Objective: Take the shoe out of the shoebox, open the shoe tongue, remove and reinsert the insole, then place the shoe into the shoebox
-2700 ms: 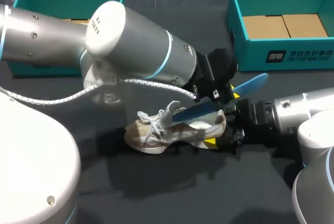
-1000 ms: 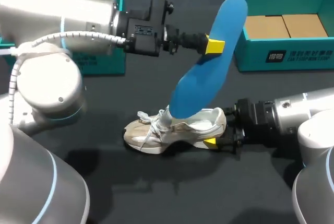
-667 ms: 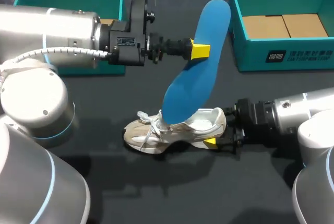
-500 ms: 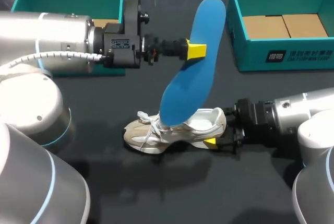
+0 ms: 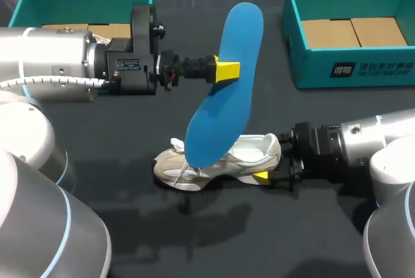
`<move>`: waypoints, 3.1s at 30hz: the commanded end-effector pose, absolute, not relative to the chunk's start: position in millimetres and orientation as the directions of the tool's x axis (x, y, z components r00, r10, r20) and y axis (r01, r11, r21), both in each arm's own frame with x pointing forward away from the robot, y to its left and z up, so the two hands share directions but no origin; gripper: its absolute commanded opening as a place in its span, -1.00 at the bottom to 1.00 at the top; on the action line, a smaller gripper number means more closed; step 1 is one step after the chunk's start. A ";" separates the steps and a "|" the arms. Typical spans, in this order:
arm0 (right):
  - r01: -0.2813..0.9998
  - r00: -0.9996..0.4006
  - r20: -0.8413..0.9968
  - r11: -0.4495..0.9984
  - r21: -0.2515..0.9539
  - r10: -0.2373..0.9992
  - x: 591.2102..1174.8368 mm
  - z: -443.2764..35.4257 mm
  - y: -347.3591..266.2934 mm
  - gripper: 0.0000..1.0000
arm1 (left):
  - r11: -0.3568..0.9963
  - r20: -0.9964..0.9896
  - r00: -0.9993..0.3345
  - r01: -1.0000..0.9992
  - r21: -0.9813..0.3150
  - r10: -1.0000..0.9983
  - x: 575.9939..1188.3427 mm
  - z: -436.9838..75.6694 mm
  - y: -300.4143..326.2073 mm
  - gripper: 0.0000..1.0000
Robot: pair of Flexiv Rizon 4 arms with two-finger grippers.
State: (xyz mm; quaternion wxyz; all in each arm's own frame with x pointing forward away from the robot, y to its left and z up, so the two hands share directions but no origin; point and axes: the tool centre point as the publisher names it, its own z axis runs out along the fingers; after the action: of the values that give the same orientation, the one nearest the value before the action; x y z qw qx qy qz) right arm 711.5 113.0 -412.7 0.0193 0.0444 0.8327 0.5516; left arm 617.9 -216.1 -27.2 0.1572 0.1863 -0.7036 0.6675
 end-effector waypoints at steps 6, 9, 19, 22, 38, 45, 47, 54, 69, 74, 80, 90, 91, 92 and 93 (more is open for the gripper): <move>0.054 -0.995 0.017 0.391 0.919 0.097 711.4 -413.0 114.4 -1.00 | 0.029 0.485 -0.871 -0.489 -0.872 -0.082 619.7 -33.1 -207.6 -1.00; 0.054 -0.995 0.017 0.391 0.919 0.097 711.4 -413.0 114.4 -1.00 | 0.029 0.498 -0.864 -0.501 -0.865 -0.071 618.3 -38.9 -204.5 -1.00; 0.054 -0.995 0.017 0.391 0.919 0.097 711.4 -413.0 114.4 -1.00 | 0.012 0.502 -0.865 -0.502 -0.865 -0.021 618.2 -43.7 -198.6 -1.00; 0.054 -0.995 0.017 0.391 0.919 0.097 711.4 -413.0 114.4 -1.00 | 0.012 0.502 -0.865 -0.502 -0.865 -0.021 618.2 -43.7 -198.6 -1.00; 0.090 -0.995 0.047 0.533 0.841 0.093 715.3 -395.7 102.7 1.00 | 0.012 0.502 -0.865 -0.502 -0.865 -0.021 618.2 -43.7 -198.6 -1.00; 0.151 -0.989 0.113 0.654 0.742 0.100 710.9 -389.4 89.7 1.00 | 0.012 0.502 -0.865 -0.502 -0.865 -0.021 618.2 -43.7 -198.6 -1.00; 0.161 -0.987 0.125 0.688 0.708 0.103 709.3 -385.5 85.4 1.00 | 0.012 0.502 -0.865 -0.502 -0.865 -0.021 618.2 -43.7 -198.6 -1.00; 0.186 -0.981 0.155 0.815 0.549 0.119 703.1 -362.4 72.3 1.00 | 0.012 0.502 -0.865 -0.502 -0.865 -0.021 618.2 -43.7 -198.6 -1.00; 0.180 -0.970 0.202 0.960 0.216 0.137 697.2 -323.3 78.3 1.00 | 0.012 0.502 -0.865 -0.502 -0.865 -0.021 618.2 -43.7 -198.6 -1.00; 0.169 -0.974 0.177 0.972 0.161 0.139 696.6 -322.8 80.5 1.00 | 0.012 0.502 -0.865 -0.502 -0.865 -0.021 618.2 -43.7 -198.6 -1.00; 0.155 -0.979 0.148 0.984 0.087 0.142 697.1 -322.7 83.0 1.00 | 0.012 0.502 -0.865 -0.502 -0.865 -0.021 618.2 -43.7 -198.6 -1.00; 0.155 -0.979 0.148 0.984 0.087 0.142 697.1 -322.7 83.0 1.00 | 0.012 0.502 -0.865 -0.502 -0.865 -0.021 618.2 -43.7 -198.6 -1.00; 0.155 -0.979 0.148 0.984 0.087 0.142 697.1 -322.7 83.0 1.00 | 0.012 0.502 -0.865 -0.502 -0.865 -0.021 618.2 -43.7 -198.6 -1.00; 0.155 -0.979 0.148 0.984 0.087 0.142 697.1 -322.7 83.0 1.00 | 0.012 0.502 -0.865 -0.502 -0.865 -0.021 618.2 -43.7 -198.6 -1.00; 0.155 -0.979 0.148 0.984 0.087 0.142 697.1 -322.7 83.0 1.00 | 0.012 0.502 -0.865 -0.502 -0.865 -0.021 618.2 -43.7 -198.6 -1.00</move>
State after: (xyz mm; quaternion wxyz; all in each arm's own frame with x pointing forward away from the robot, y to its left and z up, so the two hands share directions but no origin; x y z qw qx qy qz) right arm 696.6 79.9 -322.5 -0.0688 0.0766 0.9915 0.0791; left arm 619.2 -197.7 -42.4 0.1785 0.1895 -0.6900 0.6754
